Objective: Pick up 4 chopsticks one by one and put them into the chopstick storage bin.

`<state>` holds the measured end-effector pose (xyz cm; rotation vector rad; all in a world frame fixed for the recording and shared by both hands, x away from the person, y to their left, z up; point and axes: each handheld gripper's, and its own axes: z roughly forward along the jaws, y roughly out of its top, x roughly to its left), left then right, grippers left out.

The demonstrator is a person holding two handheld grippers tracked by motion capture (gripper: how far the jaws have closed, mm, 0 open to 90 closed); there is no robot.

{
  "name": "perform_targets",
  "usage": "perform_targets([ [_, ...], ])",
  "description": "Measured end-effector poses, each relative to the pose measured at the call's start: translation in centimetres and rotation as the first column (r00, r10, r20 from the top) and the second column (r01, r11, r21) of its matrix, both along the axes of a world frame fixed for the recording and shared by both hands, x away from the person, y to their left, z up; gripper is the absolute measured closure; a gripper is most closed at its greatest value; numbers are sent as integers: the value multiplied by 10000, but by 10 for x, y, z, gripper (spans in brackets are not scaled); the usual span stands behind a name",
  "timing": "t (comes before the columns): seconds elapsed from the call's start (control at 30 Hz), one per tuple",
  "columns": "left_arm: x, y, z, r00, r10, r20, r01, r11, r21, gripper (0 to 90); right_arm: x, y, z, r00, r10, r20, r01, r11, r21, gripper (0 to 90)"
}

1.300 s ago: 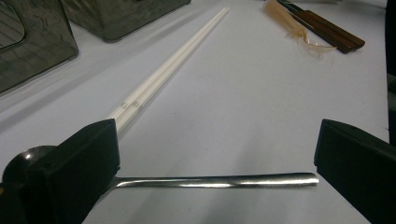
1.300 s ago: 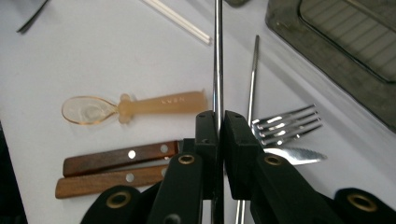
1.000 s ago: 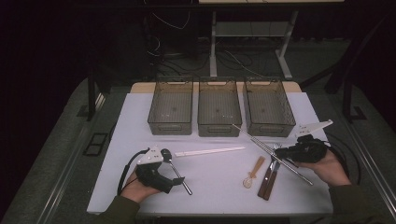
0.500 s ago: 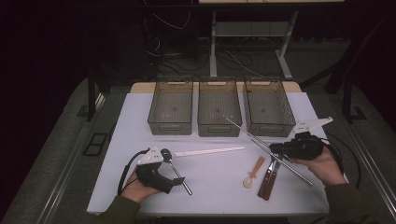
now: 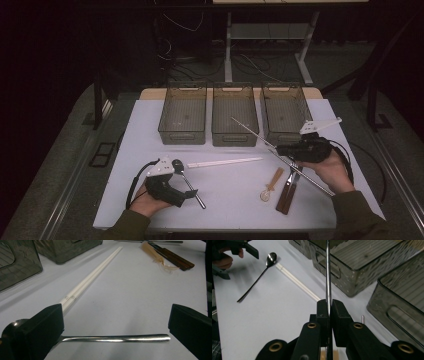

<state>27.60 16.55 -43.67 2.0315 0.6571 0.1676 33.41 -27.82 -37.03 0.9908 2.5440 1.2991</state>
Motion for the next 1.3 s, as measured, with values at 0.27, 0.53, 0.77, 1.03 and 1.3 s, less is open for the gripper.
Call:
perform_targets([
  [0.27, 0, 0, 1, 10000, -11, -11, 11, 10000, -77, 0, 10, 26, 1, 10000, -67, -29, 67, 10000, -23, 851],
  [0.53, 0, 0, 1, 10000, -5, -1, 5, 10000, -82, 0, 21, 49, 6, 9999, -128, 35, 129, 9998, -167, 851],
  [0.77, 0, 0, 1, 10000, 48, -5, -48, 9999, -146, 0, 31, 68, 13, 9999, -134, 100, 138, 9991, -398, 851],
  [1.03, -1, -1, 1, 10000, 2, 42, -2, 10000, -84, 0, 43, 91, 21, 9997, -250, 71, 253, 9990, -361, 851],
  [1.3, 0, -2, 0, 10000, -53, 37, 54, 9999, -156, 0, 57, 117, 27, 9997, -218, 86, 223, 9975, -670, 850],
])
